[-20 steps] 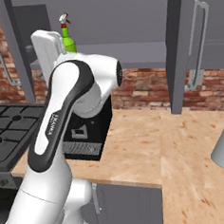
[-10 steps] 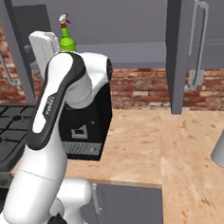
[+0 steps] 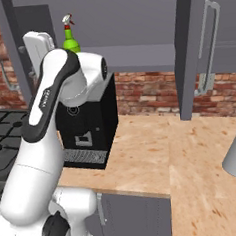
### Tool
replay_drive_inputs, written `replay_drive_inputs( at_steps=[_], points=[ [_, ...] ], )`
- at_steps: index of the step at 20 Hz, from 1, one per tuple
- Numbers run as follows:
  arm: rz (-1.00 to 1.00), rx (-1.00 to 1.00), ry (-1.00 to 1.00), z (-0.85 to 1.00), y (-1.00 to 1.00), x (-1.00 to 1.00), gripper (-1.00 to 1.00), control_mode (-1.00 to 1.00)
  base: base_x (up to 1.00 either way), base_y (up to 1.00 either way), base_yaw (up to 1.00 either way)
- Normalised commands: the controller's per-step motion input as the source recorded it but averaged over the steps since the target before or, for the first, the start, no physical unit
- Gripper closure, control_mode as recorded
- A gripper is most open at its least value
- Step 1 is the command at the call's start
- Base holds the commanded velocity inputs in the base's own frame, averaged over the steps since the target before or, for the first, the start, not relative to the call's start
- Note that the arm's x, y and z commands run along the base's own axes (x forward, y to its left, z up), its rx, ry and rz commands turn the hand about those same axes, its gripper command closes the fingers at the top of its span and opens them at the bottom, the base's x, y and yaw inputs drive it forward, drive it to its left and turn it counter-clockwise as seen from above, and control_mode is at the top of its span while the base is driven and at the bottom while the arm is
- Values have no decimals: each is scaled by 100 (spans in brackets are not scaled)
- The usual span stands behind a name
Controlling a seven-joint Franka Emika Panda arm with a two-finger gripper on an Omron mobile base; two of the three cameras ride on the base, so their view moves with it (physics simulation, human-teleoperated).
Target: Open the cabinet. Pick the spray and place it next to the sink. Then close the cabinet.
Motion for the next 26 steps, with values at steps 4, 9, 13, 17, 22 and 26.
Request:
replay_drive_inputs(
  at_steps=[4, 9, 13, 17, 22, 26],
  points=[
    [11, 0, 0, 2, 53, -32, -100, -100, 0, 0, 0],
    [16, 0, 0, 7, 56, -34, -100, -100, 0, 0, 0],
    [15, 0, 0, 2, 56, -14, -100, -100, 0, 0, 0],
    [8, 0, 0, -3, 63, 1, -100, -100, 0, 0, 0],
    [0, 0, -1, -19, 66, 18, -100, -100, 0, 0, 0],
    [0, 0, 0, -4, 23, 16, -100, -100, 0, 0, 0]
  ],
)
